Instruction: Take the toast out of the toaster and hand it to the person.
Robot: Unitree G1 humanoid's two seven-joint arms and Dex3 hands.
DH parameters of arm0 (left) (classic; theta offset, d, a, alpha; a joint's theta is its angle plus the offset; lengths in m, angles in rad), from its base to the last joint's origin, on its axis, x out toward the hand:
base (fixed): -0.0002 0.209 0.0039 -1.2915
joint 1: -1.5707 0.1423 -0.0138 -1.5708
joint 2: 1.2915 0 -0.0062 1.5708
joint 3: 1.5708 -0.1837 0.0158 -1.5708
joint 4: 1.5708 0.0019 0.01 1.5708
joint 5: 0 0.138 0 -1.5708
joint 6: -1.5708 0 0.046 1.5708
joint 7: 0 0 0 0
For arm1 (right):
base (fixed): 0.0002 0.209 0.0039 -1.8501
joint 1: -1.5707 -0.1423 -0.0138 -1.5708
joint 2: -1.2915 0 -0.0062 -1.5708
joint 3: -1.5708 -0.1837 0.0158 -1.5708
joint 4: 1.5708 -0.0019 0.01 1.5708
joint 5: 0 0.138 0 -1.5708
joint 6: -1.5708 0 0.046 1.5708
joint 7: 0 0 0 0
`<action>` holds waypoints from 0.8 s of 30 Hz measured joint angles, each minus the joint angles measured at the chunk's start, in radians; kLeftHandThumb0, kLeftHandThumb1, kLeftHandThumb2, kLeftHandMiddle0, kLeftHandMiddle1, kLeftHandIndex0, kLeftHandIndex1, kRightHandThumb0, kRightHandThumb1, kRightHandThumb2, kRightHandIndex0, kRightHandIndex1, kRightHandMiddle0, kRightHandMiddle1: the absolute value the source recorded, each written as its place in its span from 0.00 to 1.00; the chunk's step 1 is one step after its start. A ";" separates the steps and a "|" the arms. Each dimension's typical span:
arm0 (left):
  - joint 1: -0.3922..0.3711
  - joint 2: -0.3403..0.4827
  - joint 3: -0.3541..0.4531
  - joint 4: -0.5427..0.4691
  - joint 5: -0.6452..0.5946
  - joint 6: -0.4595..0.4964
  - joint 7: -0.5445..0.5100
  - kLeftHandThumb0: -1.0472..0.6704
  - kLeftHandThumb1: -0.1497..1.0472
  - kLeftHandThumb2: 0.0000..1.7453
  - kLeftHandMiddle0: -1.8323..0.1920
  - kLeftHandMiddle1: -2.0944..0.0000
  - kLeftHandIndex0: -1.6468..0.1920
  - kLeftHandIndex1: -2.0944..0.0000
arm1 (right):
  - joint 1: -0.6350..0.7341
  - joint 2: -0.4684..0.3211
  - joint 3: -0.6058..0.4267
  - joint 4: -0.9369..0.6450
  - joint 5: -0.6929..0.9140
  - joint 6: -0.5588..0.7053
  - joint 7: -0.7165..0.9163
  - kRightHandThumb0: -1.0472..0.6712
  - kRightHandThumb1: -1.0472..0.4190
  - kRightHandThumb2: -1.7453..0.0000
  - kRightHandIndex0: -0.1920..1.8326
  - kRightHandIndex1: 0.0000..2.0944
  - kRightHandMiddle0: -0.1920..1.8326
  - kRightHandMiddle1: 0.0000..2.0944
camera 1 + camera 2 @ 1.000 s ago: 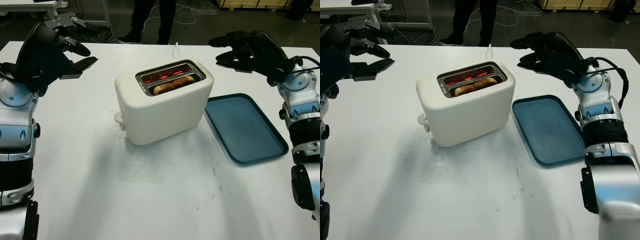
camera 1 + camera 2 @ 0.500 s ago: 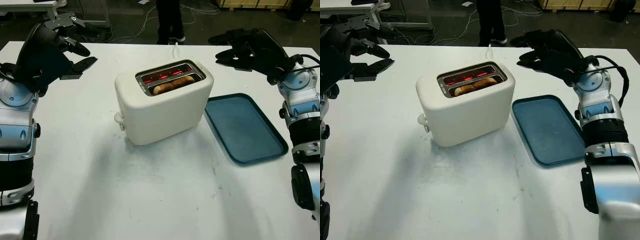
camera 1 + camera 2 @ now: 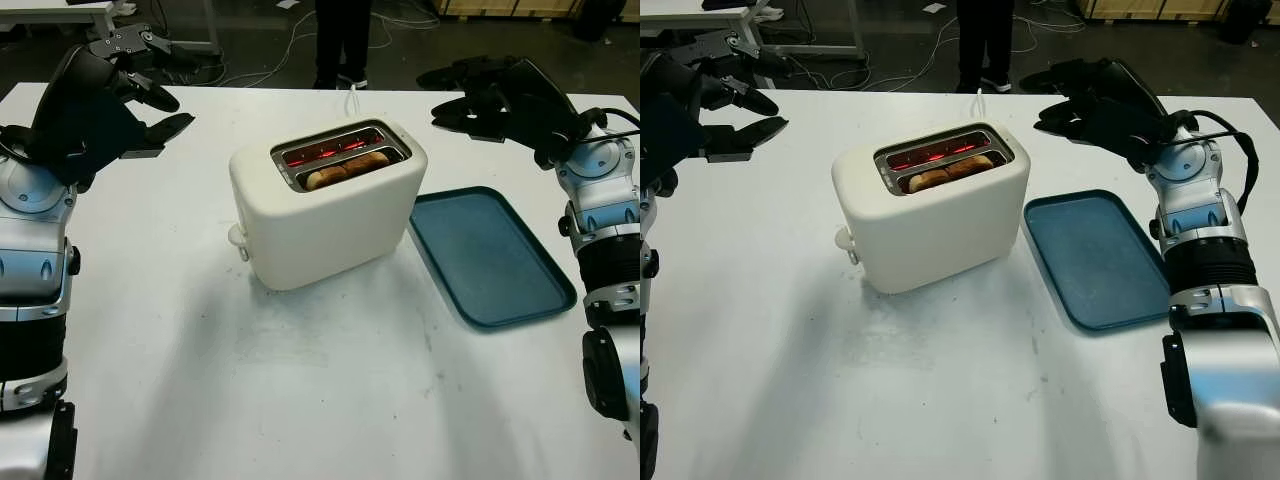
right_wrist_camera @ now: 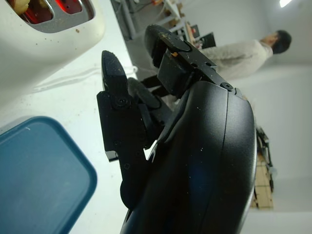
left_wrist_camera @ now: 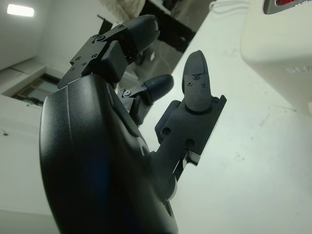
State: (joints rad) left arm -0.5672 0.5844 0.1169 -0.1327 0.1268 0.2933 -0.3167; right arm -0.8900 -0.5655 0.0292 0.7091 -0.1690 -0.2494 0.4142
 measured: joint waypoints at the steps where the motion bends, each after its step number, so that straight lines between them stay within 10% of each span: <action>1: 0.000 0.000 0.000 0.002 0.002 -0.004 0.000 0.50 0.63 0.34 0.69 0.45 0.66 0.58 | 0.000 0.000 0.000 -0.002 -0.002 0.000 0.000 0.45 0.09 0.94 0.50 0.01 0.45 0.00; 24: 0.000 0.001 0.000 0.000 0.001 0.005 0.000 0.51 0.65 0.33 0.71 0.47 0.68 0.60 | 0.000 0.000 0.001 0.021 -0.003 -0.010 0.000 0.45 0.09 0.95 0.55 0.02 0.46 0.00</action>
State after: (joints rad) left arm -0.5672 0.5850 0.1169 -0.1325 0.1282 0.2984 -0.3168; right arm -0.8900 -0.5656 0.0302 0.7303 -0.1725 -0.2590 0.4141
